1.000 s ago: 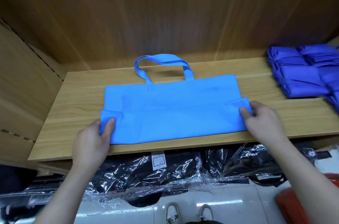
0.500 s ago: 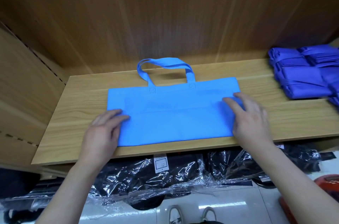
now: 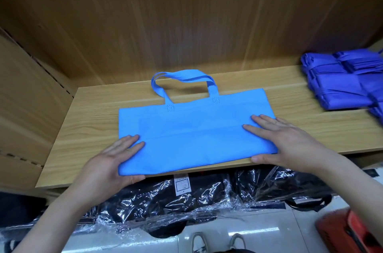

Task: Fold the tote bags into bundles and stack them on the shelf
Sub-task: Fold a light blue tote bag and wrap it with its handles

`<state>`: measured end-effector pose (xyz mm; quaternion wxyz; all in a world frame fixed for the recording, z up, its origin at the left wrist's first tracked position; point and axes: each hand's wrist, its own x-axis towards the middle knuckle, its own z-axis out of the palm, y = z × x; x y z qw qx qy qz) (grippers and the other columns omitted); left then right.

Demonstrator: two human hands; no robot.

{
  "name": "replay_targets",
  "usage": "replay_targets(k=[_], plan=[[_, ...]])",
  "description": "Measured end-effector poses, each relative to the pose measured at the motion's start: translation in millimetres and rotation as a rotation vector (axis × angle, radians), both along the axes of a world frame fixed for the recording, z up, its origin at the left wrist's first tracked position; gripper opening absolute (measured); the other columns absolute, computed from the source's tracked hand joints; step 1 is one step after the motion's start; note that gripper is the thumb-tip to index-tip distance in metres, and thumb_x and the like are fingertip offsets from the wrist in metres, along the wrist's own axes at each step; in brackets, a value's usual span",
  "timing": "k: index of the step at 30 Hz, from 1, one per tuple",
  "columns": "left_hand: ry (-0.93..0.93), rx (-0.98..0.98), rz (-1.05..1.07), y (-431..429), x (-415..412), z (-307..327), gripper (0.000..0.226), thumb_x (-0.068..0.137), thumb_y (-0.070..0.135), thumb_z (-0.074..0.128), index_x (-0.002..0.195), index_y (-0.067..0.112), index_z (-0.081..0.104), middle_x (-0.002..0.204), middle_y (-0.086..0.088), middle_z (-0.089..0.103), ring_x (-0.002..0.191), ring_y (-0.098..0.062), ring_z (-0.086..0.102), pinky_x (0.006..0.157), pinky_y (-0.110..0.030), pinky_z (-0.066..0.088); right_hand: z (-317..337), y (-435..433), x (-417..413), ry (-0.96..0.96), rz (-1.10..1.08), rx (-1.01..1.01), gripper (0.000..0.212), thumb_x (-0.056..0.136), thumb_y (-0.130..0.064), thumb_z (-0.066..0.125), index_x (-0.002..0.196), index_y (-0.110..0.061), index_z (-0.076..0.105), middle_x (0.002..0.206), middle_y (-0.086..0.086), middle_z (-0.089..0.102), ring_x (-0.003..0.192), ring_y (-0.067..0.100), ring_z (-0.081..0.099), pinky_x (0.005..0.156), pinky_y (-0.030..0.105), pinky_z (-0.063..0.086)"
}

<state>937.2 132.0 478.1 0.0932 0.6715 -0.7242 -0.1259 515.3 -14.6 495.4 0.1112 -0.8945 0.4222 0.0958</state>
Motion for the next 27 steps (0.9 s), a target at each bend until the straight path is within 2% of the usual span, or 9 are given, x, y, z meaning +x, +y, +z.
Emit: replay_targets(k=[2, 4, 7, 10, 13, 16, 19, 22, 27], plan=[[0.134, -0.044, 0.035, 0, 0, 1, 0.065, 0.071, 0.051, 0.078, 0.130, 0.049, 0.051, 0.139, 0.039, 0.038, 0.136, 0.007, 0.034, 0.111, -0.007, 0.019, 3, -4, -2, -0.025, 0.003, 0.046, 0.087, 0.058, -0.098, 0.019, 0.135, -0.063, 0.000, 0.151, -0.023, -0.010, 0.140, -0.008, -0.008, 0.115, 0.017, -0.007], [0.355, -0.053, 0.158, -2, -1, 4, 0.059, 0.074, 0.012, 0.083, 0.113, 0.051, 0.064, 0.122, 0.044, 0.050, 0.125, 0.011, 0.046, 0.109, -0.008, 0.026, 7, -6, -3, -0.082, -0.018, 0.109, 0.083, 0.069, -0.073, 0.051, 0.140, -0.058, 0.011, 0.151, -0.025, -0.001, 0.140, -0.009, 0.000, 0.114, 0.014, -0.003], [0.542, -0.031, 0.345, -11, -3, 7, 0.041, 0.076, 0.005, 0.079, 0.094, 0.042, 0.075, 0.102, 0.025, 0.071, 0.104, 0.007, 0.062, 0.097, -0.015, 0.043, 11, -8, -8, -0.297, -0.105, 0.228, 0.067, 0.082, -0.022, 0.074, 0.134, -0.048, 0.041, 0.149, -0.024, 0.027, 0.138, -0.010, 0.020, 0.111, 0.006, 0.009], [0.700, -0.080, 0.478, -22, -7, 11, 0.018, 0.079, 0.004, 0.076, 0.075, 0.021, 0.073, 0.072, 0.016, 0.071, 0.067, 0.003, 0.059, 0.067, -0.008, 0.043, 13, -9, -12, -0.605, -0.346, 0.384, 0.047, 0.082, -0.003, 0.074, 0.106, -0.043, 0.066, 0.122, -0.024, 0.061, 0.121, -0.012, 0.048, 0.100, -0.001, 0.027], [0.635, -0.126, 0.572, -30, -8, 8, 0.014, 0.085, 0.011, 0.072, 0.075, 0.019, 0.065, 0.060, 0.020, 0.062, 0.060, 0.004, 0.053, 0.062, -0.012, 0.038, 14, -11, -13, -0.757, -0.492, 0.366, 0.025, 0.082, -0.005, 0.074, 0.087, -0.029, 0.073, 0.083, -0.021, 0.072, 0.080, -0.007, 0.063, 0.073, -0.002, 0.040], [0.603, -0.159, 0.663, -34, -13, 6, 0.010, 0.088, 0.022, 0.069, 0.097, 0.019, 0.066, 0.085, 0.011, 0.071, 0.088, -0.015, 0.066, 0.080, -0.031, 0.046, 14, -8, -8, -0.904, -0.655, 0.348, 0.009, 0.088, -0.003, 0.065, 0.091, -0.011, 0.067, 0.050, -0.016, 0.061, 0.047, -0.010, 0.053, 0.048, 0.003, 0.038], [0.406, -0.192, 0.688, -34, -19, 5, 0.022, 0.089, 0.031, 0.067, 0.101, 0.012, 0.064, 0.090, -0.007, 0.069, 0.088, -0.031, 0.062, 0.075, -0.038, 0.045, 5, -9, 2, -0.891, -0.745, 0.229, 0.014, 0.088, -0.009, 0.068, 0.100, -0.016, 0.068, 0.088, -0.001, 0.074, 0.065, -0.010, 0.063, 0.067, 0.008, 0.050], [0.227, -0.212, 0.686, -30, -23, 4, 0.034, 0.089, 0.042, 0.063, 0.092, 0.008, 0.059, 0.079, -0.016, 0.065, 0.080, -0.041, 0.059, 0.068, -0.045, 0.047, -1, -10, 13, -0.781, -0.815, 0.042, 0.014, 0.087, -0.017, 0.070, 0.100, -0.021, 0.066, 0.100, 0.006, 0.073, 0.089, 0.018, 0.068, 0.084, 0.035, 0.051], [-0.095, -0.184, 0.673, -24, -38, 7, 0.039, 0.092, 0.048, 0.055, 0.083, 0.013, 0.042, 0.068, -0.018, 0.061, 0.070, -0.042, 0.060, 0.055, -0.037, 0.035, 1, -4, 32, -0.534, -0.860, -0.136, 0.028, 0.090, -0.029, 0.061, 0.110, -0.012, 0.054, 0.103, 0.018, 0.066, 0.097, 0.040, 0.058, 0.069, 0.037, 0.036]])
